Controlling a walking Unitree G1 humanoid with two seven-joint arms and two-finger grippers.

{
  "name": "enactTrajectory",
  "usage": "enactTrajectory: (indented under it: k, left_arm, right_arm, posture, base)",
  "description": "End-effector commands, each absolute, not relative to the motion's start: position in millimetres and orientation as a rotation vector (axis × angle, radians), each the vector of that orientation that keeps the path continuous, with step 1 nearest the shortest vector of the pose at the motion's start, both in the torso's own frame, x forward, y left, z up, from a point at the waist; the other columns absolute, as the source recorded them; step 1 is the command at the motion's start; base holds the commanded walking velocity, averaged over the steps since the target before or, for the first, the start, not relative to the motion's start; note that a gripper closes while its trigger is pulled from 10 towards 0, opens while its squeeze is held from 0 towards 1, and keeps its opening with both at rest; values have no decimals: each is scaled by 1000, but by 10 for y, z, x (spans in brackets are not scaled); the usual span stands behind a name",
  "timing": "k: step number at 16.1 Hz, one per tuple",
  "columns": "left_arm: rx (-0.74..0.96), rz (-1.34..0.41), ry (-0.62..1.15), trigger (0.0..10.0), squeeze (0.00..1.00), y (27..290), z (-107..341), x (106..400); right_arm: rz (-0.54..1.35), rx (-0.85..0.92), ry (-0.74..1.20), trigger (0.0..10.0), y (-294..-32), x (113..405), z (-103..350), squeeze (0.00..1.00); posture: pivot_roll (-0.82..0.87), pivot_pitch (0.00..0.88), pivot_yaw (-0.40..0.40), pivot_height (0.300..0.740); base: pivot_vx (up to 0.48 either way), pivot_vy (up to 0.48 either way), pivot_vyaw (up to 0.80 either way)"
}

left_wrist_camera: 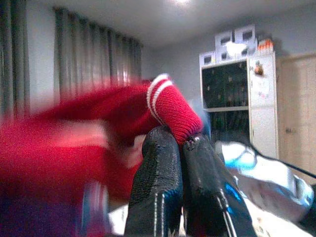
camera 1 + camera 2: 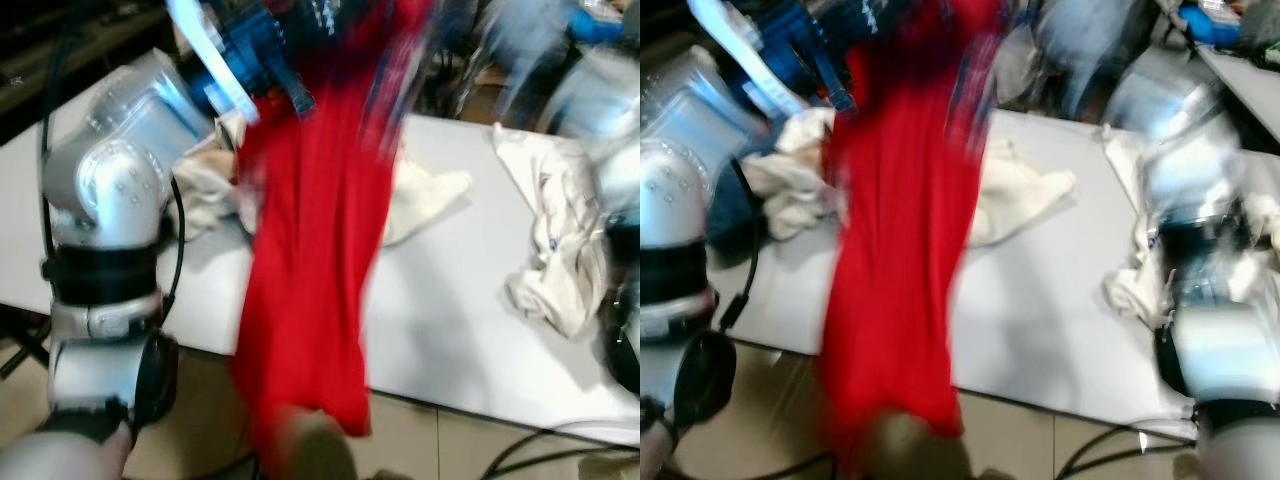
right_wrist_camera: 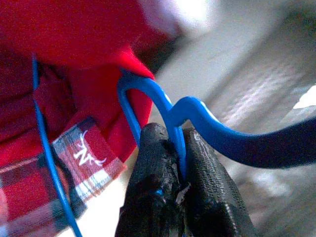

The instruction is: Hang hanger

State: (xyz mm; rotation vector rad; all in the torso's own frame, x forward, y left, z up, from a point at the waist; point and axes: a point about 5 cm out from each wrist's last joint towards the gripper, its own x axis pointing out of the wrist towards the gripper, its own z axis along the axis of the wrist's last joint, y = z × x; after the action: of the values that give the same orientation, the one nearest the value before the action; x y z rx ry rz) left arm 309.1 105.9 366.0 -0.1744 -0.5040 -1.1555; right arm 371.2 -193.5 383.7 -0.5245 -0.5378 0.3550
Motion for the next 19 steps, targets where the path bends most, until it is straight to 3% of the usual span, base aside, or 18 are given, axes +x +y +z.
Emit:
enactTrajectory:
  k: [1, 4, 6, 7, 9, 11, 14, 16, 18, 19]
  left_arm:
    - [-181, -1169, -556, 10000, 0, 1063, 3789, 3054]
    - [-201, -1109, -577, 10000, 0, 1145, 3839, 3075]
    - [-228, -1023, -503, 10000, 0, 1174, 3700, 3177]
    - [-240, -1009, -490, 10000, 0, 1172, 3655, 3201]
    - [-141, -860, -334, 10000, 0, 1152, 3265, 3402]
    - [-53, -683, -173, 10000, 0, 1257, 2876, 3571]
    - [178, -405, -4, 10000, 0, 1639, 2389, 3728]
    - [341, -361, 54, 10000, 0, 1788, 2198, 3747]
    - [373, -362, 123, 10000, 0, 1928, 2031, 3731]
    - [418, -357, 172, 10000, 196, 2032, 1937, 3718]
  right_arm:
    - [204, -468, -682, 10000, -2200, 3601, 4167, 0]
    - [328, -557, -686, 10000, -1993, 3664, 4023, 0]
    - [561, -644, -467, 10000, -1778, 3785, 3217, 0]
    - [605, -640, -412, 10000, -1755, 3785, 3044, 0]
    - [826, -652, -170, 10000, -1723, 3588, 2211, 0]
    - [964, -624, -42, 10000, -1719, 3311, 1779, 0]
    - [1091, -588, 49, 10000, -1774, 2919, 1621, 0]
    - [1099, -585, 71, 10000, -1878, 2788, 1674, 0]
    - [1125, -570, 101, 10000, -1963, 2639, 1777, 0]
    - [1142, -565, 118, 10000, -2000, 2566, 1845, 0]
  posture:
    - [-79, 0, -59, 740]
    - [-76, 0, -67, 740]
    - [-81, 0, -64, 740]
    - [-81, 0, -64, 740]
    - [-83, 0, -59, 740]
    - [-84, 0, -56, 740]
    - [-96, 0, -37, 740]
    - [-108, 0, -24, 740]
    - [-111, 0, -22, 740]
    - [-111, 0, -21, 740]
  base:
    - [379, 0, 0]
    - [385, 0, 0]
    - [352, 0, 0]
    - [0, 0, 0]
    - [0, 0, 0]
    - [0, 0, 0]
    - [0, 0, 0]
    - [0, 0, 0]
    - [0, 0, 0]
    - [0, 0, 0]
